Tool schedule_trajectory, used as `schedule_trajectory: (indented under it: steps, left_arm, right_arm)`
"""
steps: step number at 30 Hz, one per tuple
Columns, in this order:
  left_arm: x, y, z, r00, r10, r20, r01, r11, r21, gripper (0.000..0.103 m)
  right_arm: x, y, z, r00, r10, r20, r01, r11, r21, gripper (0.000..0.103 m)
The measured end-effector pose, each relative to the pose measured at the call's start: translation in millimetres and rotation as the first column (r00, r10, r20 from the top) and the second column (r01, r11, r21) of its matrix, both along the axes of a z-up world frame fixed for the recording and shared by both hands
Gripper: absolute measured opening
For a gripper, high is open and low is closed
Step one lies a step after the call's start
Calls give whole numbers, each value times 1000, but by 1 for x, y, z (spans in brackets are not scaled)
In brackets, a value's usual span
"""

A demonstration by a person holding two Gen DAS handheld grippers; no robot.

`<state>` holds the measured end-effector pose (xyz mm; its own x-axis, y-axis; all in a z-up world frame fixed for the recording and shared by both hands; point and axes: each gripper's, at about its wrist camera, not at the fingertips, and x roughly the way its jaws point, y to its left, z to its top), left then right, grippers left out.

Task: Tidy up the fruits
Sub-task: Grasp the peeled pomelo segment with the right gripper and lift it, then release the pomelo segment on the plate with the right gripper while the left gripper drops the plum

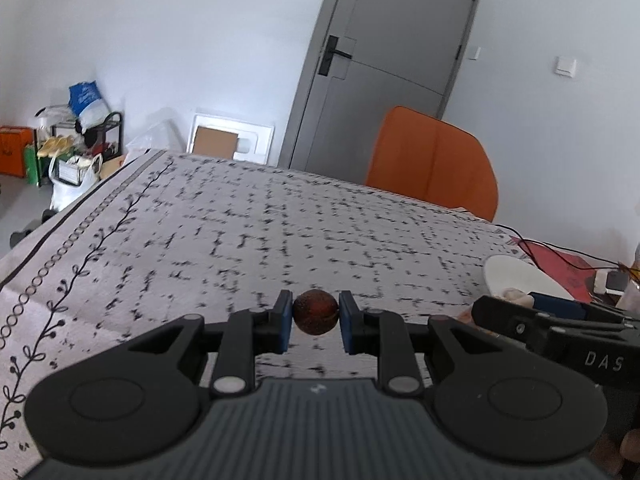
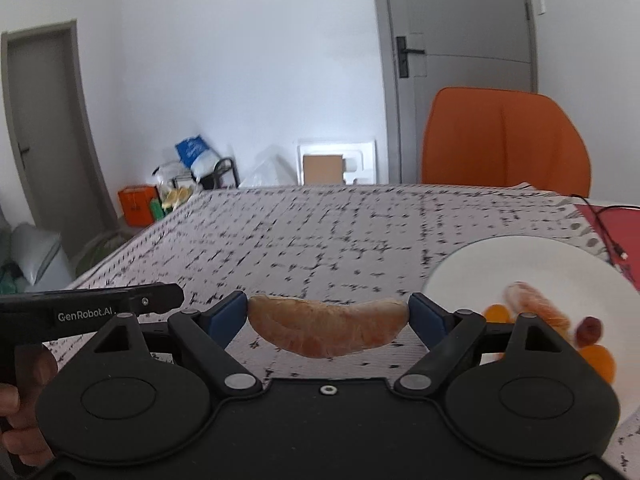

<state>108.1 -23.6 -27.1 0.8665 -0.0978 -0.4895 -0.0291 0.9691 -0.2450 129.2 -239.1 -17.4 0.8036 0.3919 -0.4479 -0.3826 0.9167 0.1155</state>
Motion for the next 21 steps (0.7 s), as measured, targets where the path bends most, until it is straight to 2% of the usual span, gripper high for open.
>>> schedule_trajectory:
  steps: [21]
  left_arm:
    - [24,-78,9,994,-109,-17,110,990,92,23]
  right_arm:
    - [2,-108,-2,978,-207,39,202,973,113,84]
